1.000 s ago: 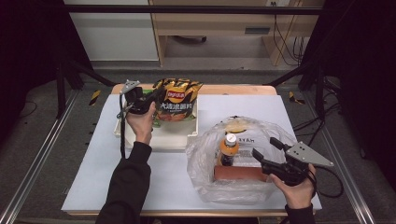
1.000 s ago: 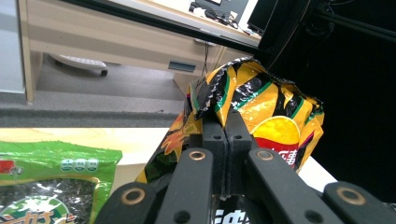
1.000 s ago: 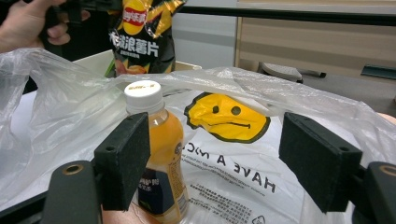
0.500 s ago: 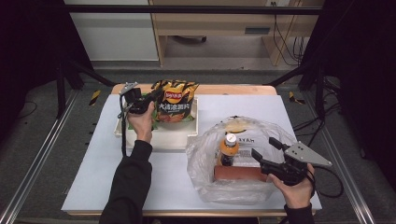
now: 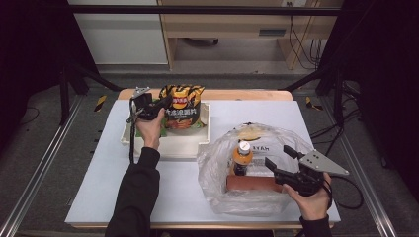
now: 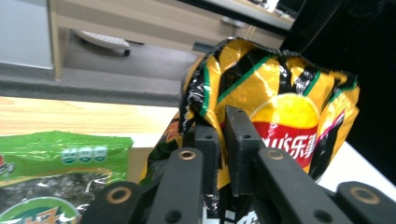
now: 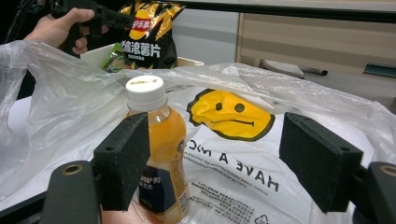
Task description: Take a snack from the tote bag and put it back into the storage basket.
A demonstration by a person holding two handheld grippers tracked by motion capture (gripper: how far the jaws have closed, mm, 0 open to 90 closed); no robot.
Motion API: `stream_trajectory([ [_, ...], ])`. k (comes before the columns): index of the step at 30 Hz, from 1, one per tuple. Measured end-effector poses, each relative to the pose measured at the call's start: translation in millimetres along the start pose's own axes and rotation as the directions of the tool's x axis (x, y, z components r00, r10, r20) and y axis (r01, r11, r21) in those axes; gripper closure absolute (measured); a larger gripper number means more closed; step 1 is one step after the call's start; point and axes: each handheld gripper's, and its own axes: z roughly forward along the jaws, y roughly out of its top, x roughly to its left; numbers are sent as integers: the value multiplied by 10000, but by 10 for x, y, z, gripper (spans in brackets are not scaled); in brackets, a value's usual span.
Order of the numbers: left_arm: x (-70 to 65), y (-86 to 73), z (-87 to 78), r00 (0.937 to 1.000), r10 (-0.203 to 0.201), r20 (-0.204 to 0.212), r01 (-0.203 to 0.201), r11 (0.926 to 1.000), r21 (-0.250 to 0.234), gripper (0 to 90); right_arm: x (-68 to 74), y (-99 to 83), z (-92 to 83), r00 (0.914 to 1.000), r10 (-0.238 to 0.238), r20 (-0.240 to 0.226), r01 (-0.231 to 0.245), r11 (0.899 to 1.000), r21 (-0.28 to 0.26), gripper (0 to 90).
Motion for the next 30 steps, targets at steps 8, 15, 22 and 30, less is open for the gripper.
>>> stream_trajectory([
  [8, 91, 51, -57, 9992, -6, 401, 12, 9999, -145, 396, -5, -4, -4, 10000, 22, 32, -22, 10000, 1, 252],
  [15, 67, 63, -260, 9960, 881, 175, -874, 9956, -333, 317, 0, -3, -4, 10000, -12, 41, 12, 10000, -5, 252],
  [22, 32, -108, -401, 9917, 1222, 404, -1220, 9925, -73, 424, 5, -4, 0, 10000, -40, 87, 40, 10000, 50, 258],
  [30, -81, -305, -132, 9830, 1811, 297, -1833, 9773, 1063, 792, 15, -9, 10, 9994, -304, 171, 302, 9995, 89, 290],
])
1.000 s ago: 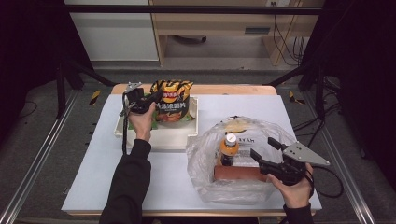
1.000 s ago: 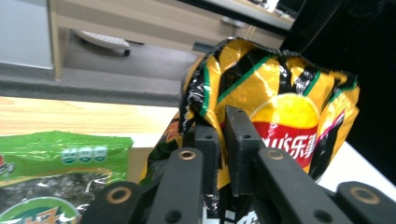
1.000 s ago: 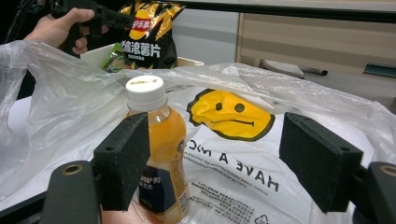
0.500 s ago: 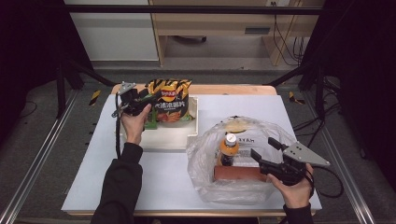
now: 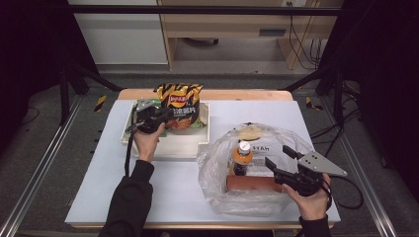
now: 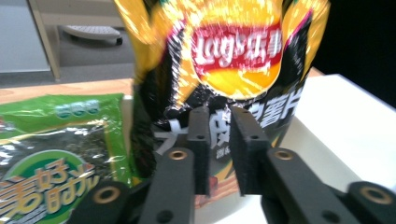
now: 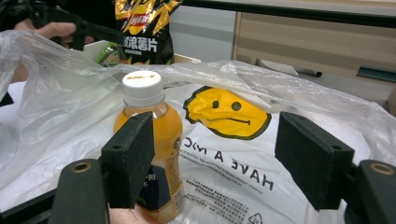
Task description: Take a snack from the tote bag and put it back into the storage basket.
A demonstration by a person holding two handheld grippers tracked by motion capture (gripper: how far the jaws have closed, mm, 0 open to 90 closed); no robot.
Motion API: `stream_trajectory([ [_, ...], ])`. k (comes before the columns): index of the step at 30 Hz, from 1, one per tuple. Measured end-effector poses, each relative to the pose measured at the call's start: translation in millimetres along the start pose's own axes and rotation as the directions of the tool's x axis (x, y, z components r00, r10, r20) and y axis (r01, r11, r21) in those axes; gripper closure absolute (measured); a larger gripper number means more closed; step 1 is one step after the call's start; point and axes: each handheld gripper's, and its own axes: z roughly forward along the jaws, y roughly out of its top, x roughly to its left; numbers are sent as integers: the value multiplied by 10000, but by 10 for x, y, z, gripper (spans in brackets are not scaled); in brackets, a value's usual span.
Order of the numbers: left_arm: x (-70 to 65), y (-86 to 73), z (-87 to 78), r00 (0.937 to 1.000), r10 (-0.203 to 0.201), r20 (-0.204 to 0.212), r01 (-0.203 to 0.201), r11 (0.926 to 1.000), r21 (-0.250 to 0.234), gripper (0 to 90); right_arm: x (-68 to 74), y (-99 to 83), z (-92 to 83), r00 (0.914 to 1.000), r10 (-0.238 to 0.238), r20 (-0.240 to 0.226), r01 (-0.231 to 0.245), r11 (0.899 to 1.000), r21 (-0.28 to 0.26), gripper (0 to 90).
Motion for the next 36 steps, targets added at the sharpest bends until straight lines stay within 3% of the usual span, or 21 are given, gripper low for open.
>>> stream_trajectory([
  [3, -24, -48, 150, 9999, -4, -158, 9, 9995, 302, 819, -4, -2, 1, 10000, -49, 24, 49, 10000, 7, 298],
  [5, -66, -54, 218, 9997, 72, -249, -66, 9996, 259, 815, -6, -3, 2, 10000, -83, 41, 83, 10000, -12, 302],
  [10, -127, -26, 191, 9990, 283, -335, -278, 9995, 161, 733, -10, 0, -19, 10000, 12, 45, -12, 10000, -72, 302],
  [17, -113, -44, -239, 9987, 508, 27, -508, 9987, -91, 599, 9, 16, -43, 9996, 62, -268, -64, 10000, -62, 328],
  [26, -290, -199, -882, 9934, 1031, 511, -1013, 9941, -383, 485, 76, -49, -15, 9962, 15, -869, 30, 9986, 520, 430],
  [31, -417, -369, -1061, 9897, 1173, 822, -1149, 9928, -331, 466, 75, -94, -23, 9962, -20, -865, 85, 9972, 739, 426],
  [36, -560, -476, -1150, 9801, 1584, 1194, -1571, 9874, -203, 457, 57, -164, -41, 9969, 74, -784, 3, 9953, 971, 404],
])
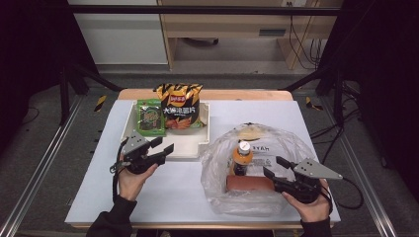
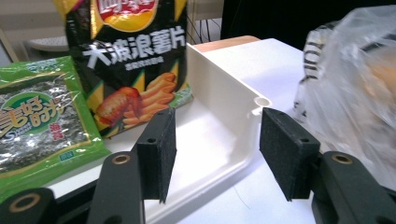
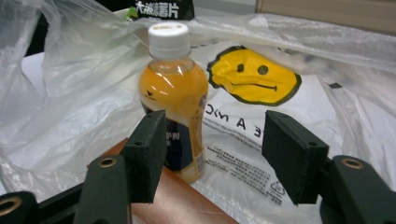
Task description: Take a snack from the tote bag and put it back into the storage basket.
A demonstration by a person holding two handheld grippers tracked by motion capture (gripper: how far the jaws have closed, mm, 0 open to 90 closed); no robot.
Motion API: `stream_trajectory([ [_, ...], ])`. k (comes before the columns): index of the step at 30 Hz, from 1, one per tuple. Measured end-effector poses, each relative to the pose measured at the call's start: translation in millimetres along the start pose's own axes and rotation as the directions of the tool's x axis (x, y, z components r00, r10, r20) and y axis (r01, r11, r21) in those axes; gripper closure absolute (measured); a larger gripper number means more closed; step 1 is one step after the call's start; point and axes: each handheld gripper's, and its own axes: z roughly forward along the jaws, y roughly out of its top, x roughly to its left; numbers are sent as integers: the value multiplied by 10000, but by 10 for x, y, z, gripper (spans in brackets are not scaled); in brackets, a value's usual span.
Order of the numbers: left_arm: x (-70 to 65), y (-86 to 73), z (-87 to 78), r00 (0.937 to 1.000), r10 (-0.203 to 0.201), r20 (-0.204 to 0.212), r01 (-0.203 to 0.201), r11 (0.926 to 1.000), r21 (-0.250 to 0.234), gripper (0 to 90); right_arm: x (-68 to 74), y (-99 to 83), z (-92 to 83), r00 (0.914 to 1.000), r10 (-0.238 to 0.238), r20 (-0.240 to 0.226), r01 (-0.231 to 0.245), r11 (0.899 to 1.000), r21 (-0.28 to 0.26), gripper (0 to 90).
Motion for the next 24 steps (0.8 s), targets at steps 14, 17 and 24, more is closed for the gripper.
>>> stream_trajectory([
  [14, -438, 100, -198, 9917, 870, 942, -796, 9936, -797, 456, -2, -100, -85, 9991, 124, 399, -131, 9997, 182, 355],
  [17, -554, 154, -234, 9864, 1094, 1229, -998, 9916, -819, 461, 17, -131, -65, 9999, 96, 91, -100, 9990, 430, 375],
  [24, -796, 240, -219, 9777, 1262, 1681, -1161, 9908, -689, 452, 50, -195, -23, 9998, -52, -189, 69, 9957, 928, 354],
])
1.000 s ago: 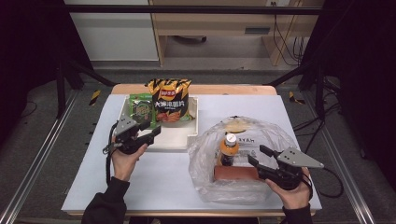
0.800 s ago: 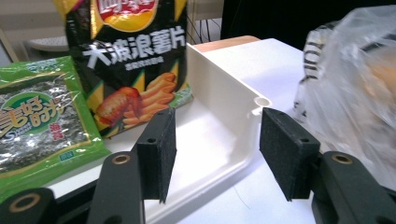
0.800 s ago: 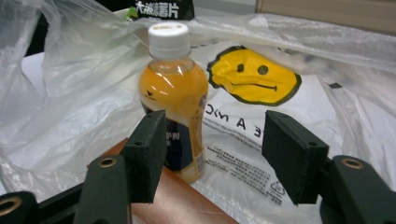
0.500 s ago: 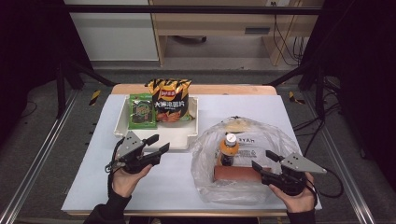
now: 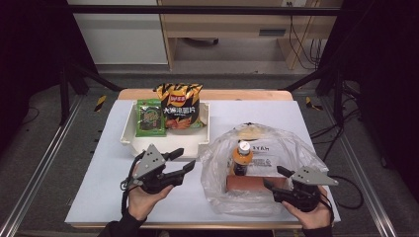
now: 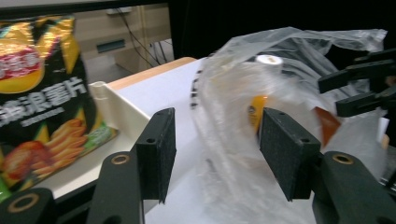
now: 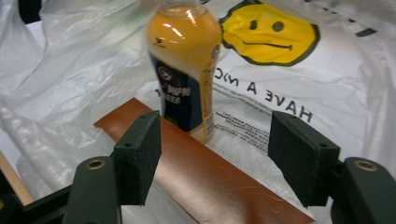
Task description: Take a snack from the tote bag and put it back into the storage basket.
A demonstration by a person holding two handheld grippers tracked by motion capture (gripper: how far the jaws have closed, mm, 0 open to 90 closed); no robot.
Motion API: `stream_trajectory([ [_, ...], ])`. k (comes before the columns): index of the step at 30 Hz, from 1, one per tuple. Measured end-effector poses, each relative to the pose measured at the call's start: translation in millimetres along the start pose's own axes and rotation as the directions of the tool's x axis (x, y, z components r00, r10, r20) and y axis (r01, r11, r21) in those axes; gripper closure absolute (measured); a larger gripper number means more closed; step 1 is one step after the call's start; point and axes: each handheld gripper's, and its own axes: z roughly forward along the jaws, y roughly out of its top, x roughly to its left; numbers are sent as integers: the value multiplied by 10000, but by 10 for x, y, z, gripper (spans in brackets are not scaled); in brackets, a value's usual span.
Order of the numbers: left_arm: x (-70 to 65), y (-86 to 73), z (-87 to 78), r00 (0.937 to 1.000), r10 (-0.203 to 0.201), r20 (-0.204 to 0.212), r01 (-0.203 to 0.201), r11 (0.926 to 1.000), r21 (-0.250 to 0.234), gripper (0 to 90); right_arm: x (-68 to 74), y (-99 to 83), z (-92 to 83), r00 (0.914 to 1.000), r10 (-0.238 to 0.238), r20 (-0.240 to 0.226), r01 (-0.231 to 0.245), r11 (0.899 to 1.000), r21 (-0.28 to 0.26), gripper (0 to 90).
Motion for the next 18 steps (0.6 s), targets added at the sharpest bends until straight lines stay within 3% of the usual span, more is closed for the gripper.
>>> stream_trajectory([
  [1, -36, 22, 12, 9999, 36, 121, -36, 10000, 32, 454, 15, -7, 10, 9998, -175, -101, 175, 9998, -1, 353],
  [7, -247, 207, 80, 9969, 370, 697, -359, 9992, -169, 487, 32, -6, 32, 9989, -177, -425, 182, 9998, 106, 353],
  [11, -360, 254, 237, 9917, 744, 1051, -764, 9970, 145, 527, 28, -7, 38, 9985, -66, -551, 69, 10000, 49, 355],
  [14, -424, 201, 376, 9872, 1046, 1202, -1114, 9925, 513, 539, 21, -21, 42, 9980, 31, -637, -24, 9999, 115, 363],
  [18, -436, -17, 567, 9858, 1070, 1293, -1252, 9818, 1425, 552, 13, -61, 70, 9978, -33, -669, 44, 9999, 167, 361],
])
